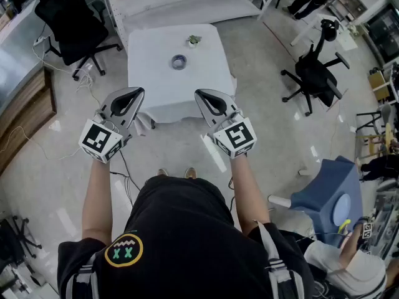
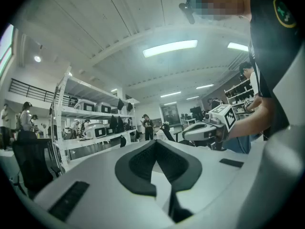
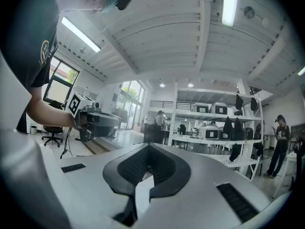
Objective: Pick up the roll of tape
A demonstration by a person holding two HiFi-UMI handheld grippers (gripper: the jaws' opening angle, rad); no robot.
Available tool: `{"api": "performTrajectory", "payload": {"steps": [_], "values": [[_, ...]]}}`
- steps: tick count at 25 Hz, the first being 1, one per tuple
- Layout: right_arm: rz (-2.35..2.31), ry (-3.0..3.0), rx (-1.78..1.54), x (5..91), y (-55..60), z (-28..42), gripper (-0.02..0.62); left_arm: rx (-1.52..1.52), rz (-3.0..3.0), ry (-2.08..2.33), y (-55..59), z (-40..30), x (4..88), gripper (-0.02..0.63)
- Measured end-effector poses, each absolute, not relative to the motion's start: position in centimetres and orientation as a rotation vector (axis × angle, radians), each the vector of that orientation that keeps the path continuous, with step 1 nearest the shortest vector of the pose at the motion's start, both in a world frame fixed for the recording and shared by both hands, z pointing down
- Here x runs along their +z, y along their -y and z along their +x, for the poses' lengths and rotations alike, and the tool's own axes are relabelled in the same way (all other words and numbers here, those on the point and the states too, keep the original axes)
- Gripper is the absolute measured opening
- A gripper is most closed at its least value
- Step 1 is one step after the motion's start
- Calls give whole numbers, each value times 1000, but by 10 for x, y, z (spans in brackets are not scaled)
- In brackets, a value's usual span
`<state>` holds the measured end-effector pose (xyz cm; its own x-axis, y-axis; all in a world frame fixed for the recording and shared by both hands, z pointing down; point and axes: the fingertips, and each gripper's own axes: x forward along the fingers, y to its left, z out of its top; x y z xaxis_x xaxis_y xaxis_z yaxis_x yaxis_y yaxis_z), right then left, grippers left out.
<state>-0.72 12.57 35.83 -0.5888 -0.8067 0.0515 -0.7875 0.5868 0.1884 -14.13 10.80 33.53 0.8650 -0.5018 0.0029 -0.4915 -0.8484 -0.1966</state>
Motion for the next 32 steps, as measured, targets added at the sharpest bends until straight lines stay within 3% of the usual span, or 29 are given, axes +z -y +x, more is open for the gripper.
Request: {"api": "performTrajectory", "payload": {"steps": [21,32], "values": [[1376,2684,-172,369,-107,-9,21,-100,-2862,-773,-90,-148,346,17],[1370,2688,-156,369,-98,-5,122,-109,-2869,-769,-79,-144,348,17]]}}
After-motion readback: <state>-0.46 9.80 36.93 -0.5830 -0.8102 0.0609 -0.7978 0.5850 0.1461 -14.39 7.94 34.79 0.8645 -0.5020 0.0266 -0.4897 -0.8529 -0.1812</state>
